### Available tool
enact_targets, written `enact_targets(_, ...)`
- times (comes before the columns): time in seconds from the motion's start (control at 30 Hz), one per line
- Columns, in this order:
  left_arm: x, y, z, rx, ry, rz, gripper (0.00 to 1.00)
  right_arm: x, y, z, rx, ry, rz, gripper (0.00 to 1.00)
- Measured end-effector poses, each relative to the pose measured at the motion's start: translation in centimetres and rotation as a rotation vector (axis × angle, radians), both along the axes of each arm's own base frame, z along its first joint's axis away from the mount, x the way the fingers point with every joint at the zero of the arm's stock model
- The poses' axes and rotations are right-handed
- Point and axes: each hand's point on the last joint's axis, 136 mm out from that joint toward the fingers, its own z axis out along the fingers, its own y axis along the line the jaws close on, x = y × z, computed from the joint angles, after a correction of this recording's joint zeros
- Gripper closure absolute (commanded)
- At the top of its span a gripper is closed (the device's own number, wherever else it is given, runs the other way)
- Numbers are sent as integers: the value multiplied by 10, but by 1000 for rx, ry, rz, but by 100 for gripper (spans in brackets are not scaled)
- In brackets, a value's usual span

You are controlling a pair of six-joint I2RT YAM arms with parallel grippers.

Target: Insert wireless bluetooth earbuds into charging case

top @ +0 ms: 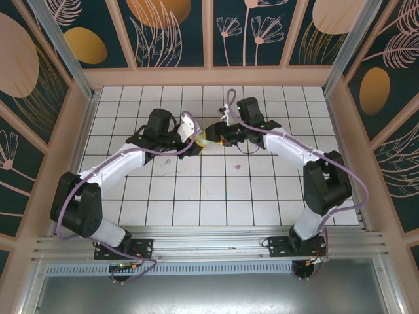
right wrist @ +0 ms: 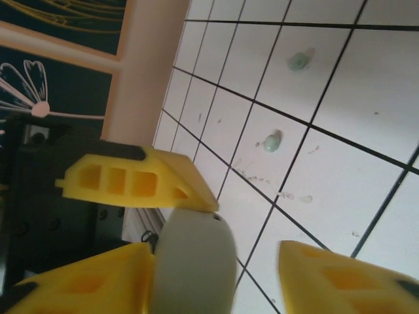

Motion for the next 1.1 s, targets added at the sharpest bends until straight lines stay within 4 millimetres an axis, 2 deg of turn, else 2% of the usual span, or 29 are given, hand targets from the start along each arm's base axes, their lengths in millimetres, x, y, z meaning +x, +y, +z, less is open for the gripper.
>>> enact_targets(0.1,-1,1,-3,7,6,3,58,-3,3,2,14,20,8,77)
enact_targets(0.27,2,1,-2,7,14,29,32,-2,3,1,44,79,-18,85)
enact_targets(0.43,19,5,8,-9,36,145,23,5,-10,-8,103,180,-111,90)
enact_targets(0.53,31,7,23,-44,9,193,20,13,-33,-3,157,242,-204,91)
enact_targets(0.67,34,10,50,-126,-43,211,19,25,-58,17,244,271,-300,90)
enact_targets(0.83,20,16,86,-327,-105,176,20,22,-60,57,337,246,-305,91)
enact_targets(0.97,10,13,93,-473,-93,114,26,18,-60,80,400,244,-307,93)
enact_targets(1.1,7,2,98,-556,-57,46,31,14,-59,89,434,263,-311,94)
